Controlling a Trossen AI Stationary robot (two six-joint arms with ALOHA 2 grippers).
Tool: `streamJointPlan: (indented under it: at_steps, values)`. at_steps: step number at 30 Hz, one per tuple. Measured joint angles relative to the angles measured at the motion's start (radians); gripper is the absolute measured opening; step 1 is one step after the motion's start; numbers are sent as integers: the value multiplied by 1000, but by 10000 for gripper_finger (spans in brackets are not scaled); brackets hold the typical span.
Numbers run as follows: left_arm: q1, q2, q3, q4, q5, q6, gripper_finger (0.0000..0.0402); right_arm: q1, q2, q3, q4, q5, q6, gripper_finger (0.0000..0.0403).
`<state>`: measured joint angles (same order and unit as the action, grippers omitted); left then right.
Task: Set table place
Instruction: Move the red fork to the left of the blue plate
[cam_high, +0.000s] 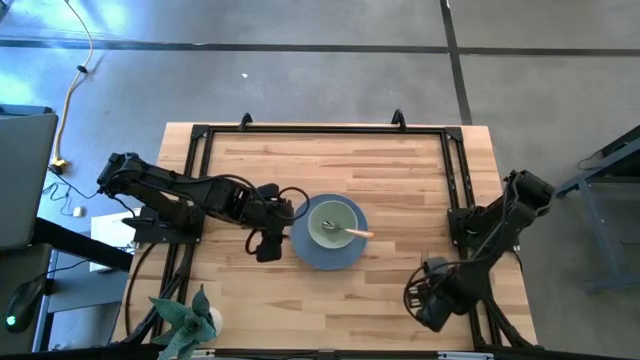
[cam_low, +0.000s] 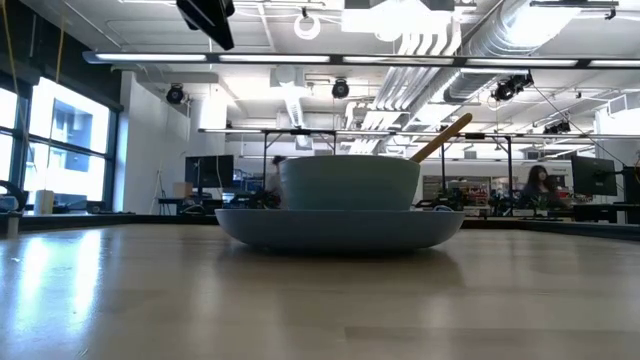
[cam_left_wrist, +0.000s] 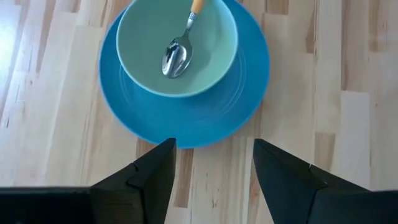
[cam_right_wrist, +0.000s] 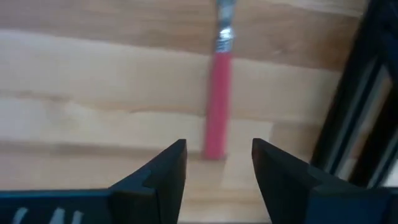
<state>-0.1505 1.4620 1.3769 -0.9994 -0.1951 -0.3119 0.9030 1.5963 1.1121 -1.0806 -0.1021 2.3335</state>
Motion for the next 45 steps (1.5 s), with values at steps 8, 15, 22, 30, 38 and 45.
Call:
streamJointPlan:
  at_steps: [8,15,22,30,38,45]
  values:
    - [0,0,0,4,0,-11,202,-27,0,-166,200,24,-27,200]
    - [0,0,0,4,0,-11,202,-26,1,-266,307,18,-29,204]
    - [0,0,0,3,0,-16,202,-25,0,-312,359,16,-44,204]
    - [0,0,0,3,0,-27,202,-27,-5,-360,437,7,-47,127]
    - [0,0,0,3,0,-34,202,-26,-4,-360,441,21,-61,22]
    - [0,0,0,3,0,-34,202,-25,1,-341,415,27,-61,8]
